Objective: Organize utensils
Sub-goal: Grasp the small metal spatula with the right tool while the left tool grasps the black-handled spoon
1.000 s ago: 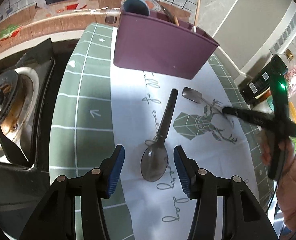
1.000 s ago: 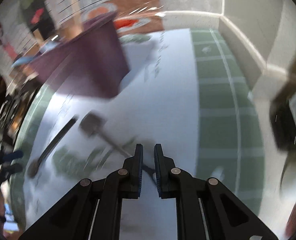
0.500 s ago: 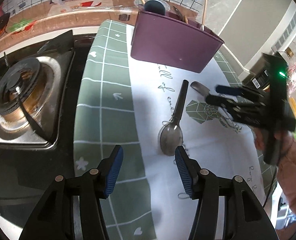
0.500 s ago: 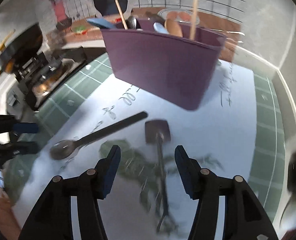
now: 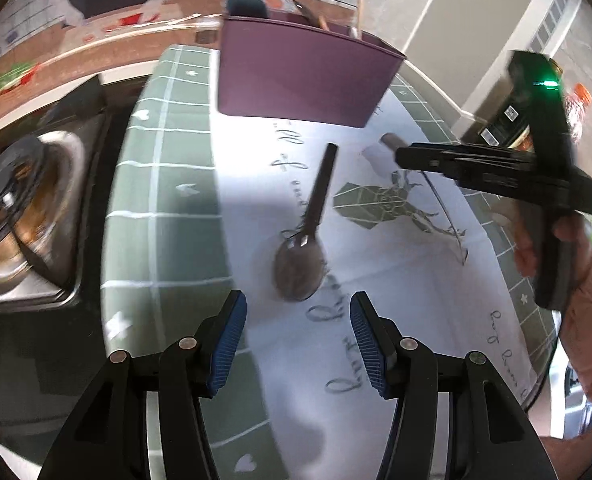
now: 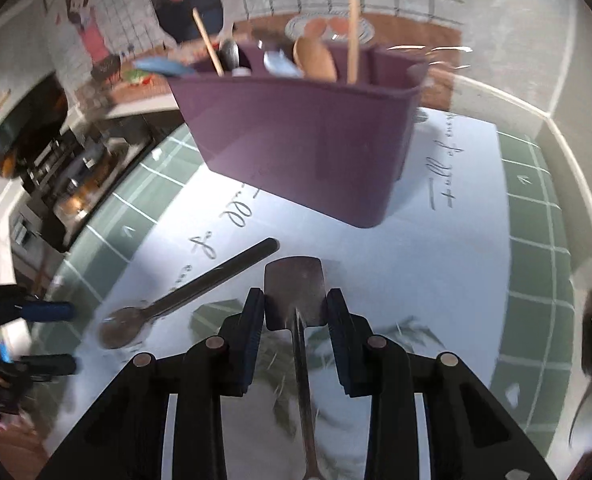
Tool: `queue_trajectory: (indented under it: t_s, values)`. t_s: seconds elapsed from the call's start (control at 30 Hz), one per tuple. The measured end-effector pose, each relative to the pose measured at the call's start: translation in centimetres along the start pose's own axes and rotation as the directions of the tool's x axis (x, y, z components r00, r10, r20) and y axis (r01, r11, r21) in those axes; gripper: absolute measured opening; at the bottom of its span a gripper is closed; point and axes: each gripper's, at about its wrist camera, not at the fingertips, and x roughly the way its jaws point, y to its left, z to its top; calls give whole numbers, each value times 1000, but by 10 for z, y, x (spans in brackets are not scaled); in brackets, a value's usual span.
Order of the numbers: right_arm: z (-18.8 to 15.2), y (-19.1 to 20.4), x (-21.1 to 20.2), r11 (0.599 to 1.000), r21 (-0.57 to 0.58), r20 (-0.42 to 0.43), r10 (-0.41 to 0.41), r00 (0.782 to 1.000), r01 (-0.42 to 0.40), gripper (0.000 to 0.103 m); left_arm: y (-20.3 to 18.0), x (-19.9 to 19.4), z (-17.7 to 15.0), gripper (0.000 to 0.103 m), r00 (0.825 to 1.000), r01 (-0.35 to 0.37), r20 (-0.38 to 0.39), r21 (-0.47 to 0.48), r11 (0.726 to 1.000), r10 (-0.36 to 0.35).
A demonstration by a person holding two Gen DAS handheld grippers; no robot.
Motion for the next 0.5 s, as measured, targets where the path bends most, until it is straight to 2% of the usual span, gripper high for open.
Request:
queue_trajectory:
  t_s: [0.13,0.2,0.23,0.33,0.5]
  values:
    - [-11,-1,-32,999,33,27,11,1000,-12,30,-10,15,29,50,998,22,-63,68,997,-18]
    - [-15,0,-45,999,44,40,16,999,-18,30,-16,22,48,34,993,47,-112,102,994,-36]
    - [-19,0,-53,998,50,51,19,999,-21,30,-19,26,55,31,991,48,-131,116,992,-32]
    - [-24,1,-65,997,72,72,22,997,-27,30,-28,45,74,26,979,-1,-199,176,984,36]
    - [-32,7,-82,996,87,122,13,992,-24,28,-35,71,85,20,954,-65,-270,227,972,127]
